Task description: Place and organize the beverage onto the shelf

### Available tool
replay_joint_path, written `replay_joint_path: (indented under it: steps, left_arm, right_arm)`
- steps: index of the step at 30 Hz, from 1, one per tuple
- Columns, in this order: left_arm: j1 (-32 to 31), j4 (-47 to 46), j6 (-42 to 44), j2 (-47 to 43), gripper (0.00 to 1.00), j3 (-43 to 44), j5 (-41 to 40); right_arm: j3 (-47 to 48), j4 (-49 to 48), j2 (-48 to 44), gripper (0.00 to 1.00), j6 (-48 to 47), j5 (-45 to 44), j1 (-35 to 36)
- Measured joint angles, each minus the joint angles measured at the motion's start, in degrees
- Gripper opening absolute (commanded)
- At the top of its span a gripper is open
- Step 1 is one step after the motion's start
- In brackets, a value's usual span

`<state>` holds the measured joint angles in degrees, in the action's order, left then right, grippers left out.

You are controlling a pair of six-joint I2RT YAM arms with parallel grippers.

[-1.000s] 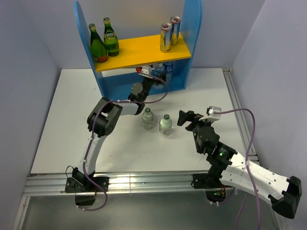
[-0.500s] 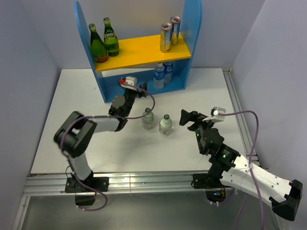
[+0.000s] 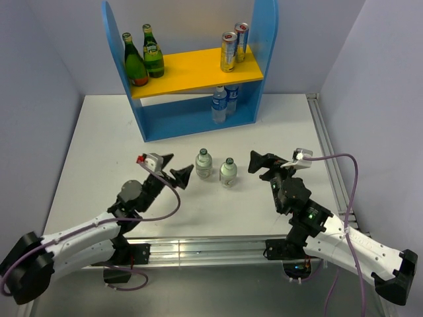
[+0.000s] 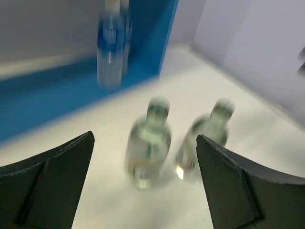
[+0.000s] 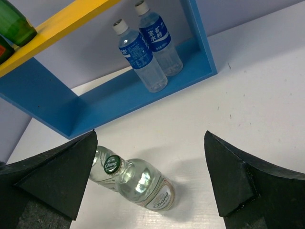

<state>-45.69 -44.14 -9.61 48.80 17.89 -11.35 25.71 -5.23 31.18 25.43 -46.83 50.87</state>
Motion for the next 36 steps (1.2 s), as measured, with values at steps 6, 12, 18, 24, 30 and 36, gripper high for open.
replay_joint_path:
  steps: [6,12,18,24,30,36]
  left_arm:
    - [-0.9,-9.3,-8.7,18.2,0.98,-11.0,0.1]
    - [-1.4,-22.6,-12.1,39.9,0.99,-9.1,0.0]
    - [-2.6,-27.3,-12.3,52.2,0.99,-1.5,-0.8]
    - [-3.1,-28.5,-10.7,57.6,0.99,4.1,-3.7]
    - [-3.1,-29.1,-7.5,61.1,0.99,9.9,-5.4]
    - [-3.1,-29.3,-5.0,64.5,0.62,14.9,-6.7]
  right_arm:
    - [-0.1,-0.3,0.0,1.00,0.1,0.0,0.0]
    - [-1.2,-0.7,0.0,1.00,0.3,0.0,0.0]
    - [-1.7,-0.7,-0.7,1.00,0.5,0.0,0.0]
    - [-1.8,-0.9,-1.0,1.00,0.5,0.3,0.0]
    - [-2.1,-1.4,-1.0,1.00,0.7,1.0,0.0]
    - [-2.5,-1.6,-0.6,1.00,0.7,1.2,0.0]
